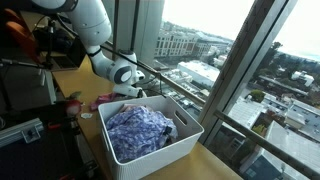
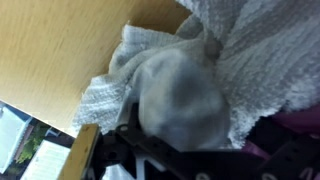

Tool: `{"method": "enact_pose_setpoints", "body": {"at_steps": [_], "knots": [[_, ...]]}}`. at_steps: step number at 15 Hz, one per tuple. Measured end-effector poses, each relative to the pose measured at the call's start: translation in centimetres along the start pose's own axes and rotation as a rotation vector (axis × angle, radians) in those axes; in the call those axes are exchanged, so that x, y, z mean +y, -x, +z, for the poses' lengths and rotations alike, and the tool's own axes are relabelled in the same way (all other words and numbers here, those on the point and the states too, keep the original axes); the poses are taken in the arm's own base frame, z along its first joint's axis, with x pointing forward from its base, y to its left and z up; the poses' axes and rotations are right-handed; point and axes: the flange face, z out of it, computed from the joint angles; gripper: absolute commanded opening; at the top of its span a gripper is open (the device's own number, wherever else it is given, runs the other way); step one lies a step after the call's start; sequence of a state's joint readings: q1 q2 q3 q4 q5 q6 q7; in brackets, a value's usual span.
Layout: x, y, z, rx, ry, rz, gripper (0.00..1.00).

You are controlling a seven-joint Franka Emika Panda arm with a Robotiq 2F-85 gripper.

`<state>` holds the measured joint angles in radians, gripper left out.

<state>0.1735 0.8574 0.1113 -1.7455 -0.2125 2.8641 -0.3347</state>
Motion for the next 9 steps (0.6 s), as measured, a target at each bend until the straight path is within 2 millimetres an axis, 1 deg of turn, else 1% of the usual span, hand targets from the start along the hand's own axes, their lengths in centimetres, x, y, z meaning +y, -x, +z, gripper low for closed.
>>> {"method": "enact_pose_setpoints", "body": {"at_steps": [1,3,6,8,9], "knots": [[-0.2,-0.1,0.3,-0.002,-0.002,0.008,0.73],[-0.6,-0.3,0.3,-0.004,-0.002,0.020,0.69],[-0.8,-0.6,0.0,-0.003,0.002,0.038,0.45],[-0.6,-0.8,-0.6,-0.006,0.004,0.056,0.32],[-0.4,-0.9,-1.1,-0.011,0.005,0.068,0.23]]}}
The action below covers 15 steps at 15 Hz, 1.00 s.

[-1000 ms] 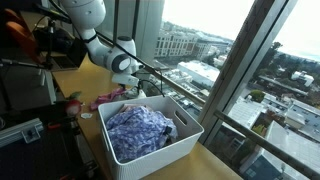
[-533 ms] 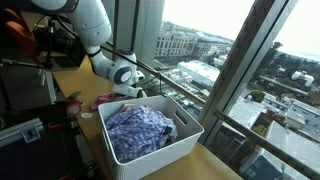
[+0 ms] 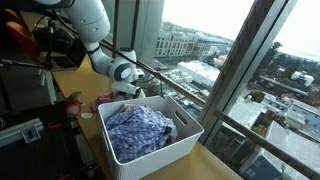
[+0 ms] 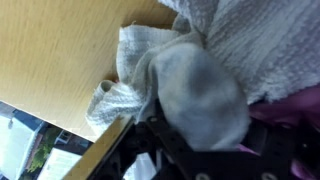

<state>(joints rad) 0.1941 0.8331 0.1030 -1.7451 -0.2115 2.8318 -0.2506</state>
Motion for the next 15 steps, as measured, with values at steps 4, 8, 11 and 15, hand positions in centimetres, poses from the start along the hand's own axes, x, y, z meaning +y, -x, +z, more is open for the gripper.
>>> {"method": "enact_pose_setpoints", "body": {"at_steps": [4,8,11,15], "knots": [[0.3,-0.3,-2.9,-0.030,0.001,0.055,0.00],[0.4,-0.1,-7.1,-0.037,-0.009,0.115,0.04],[0.4,0.3,-11.4,-0.026,-0.029,0.166,0.04],[0.9,0.2,-18.7,0.033,-0.034,0.232,0.04]]}}
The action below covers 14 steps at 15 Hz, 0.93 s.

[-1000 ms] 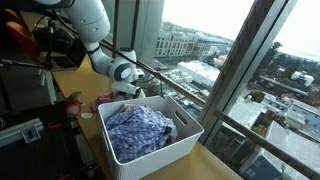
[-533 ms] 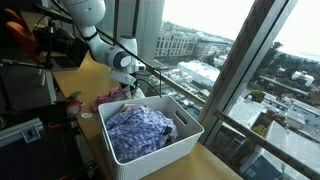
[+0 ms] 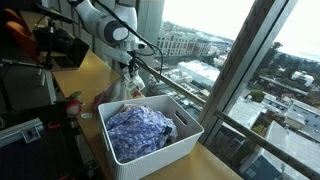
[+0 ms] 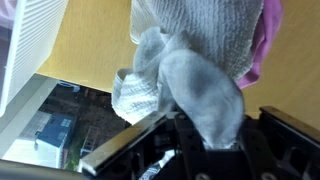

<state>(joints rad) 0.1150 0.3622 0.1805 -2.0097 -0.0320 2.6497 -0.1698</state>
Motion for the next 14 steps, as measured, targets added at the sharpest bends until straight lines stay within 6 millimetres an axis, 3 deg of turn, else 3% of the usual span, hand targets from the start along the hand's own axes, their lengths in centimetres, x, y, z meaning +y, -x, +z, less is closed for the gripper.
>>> {"method": "enact_pose_setpoints", "body": {"at_steps": [3,6,11,14], "knots": [[1.4,-0.6,-7.0,0.086,0.016,0.052,0.04],[4.5,-0.6,-14.1,0.170,0.036,0.122,0.04],[13.6,2.3,-24.4,0.269,0.108,0.262,0.04],[18.7,5.2,-28.5,0.308,0.164,0.332,0.04]]}}
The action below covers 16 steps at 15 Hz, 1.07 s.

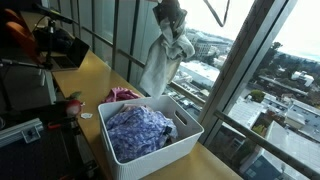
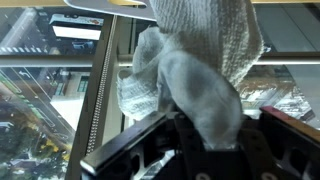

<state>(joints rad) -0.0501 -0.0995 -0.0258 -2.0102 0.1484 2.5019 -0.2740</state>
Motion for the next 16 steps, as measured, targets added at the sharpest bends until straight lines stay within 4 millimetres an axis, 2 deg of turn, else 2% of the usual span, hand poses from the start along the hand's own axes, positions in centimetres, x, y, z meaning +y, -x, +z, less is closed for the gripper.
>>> {"method": "enact_pose_setpoints", "body": {"at_steps": [2,4,8,14,15,16], "knots": [[2.9,0.9,-0.4,-0.003,0.025,0.037,0.04],[4.5,2.6,0.7,-0.034,0.035,0.065,0.04],[5.4,7.7,5.1,-0.111,0.041,0.096,0.04],[5.4,16.1,13.0,-0.219,0.054,0.122,0.04],[5.3,17.2,14.2,-0.239,0.055,0.124,0.39],[5.3,18.2,15.3,-0.257,0.056,0.126,0.40]]}}
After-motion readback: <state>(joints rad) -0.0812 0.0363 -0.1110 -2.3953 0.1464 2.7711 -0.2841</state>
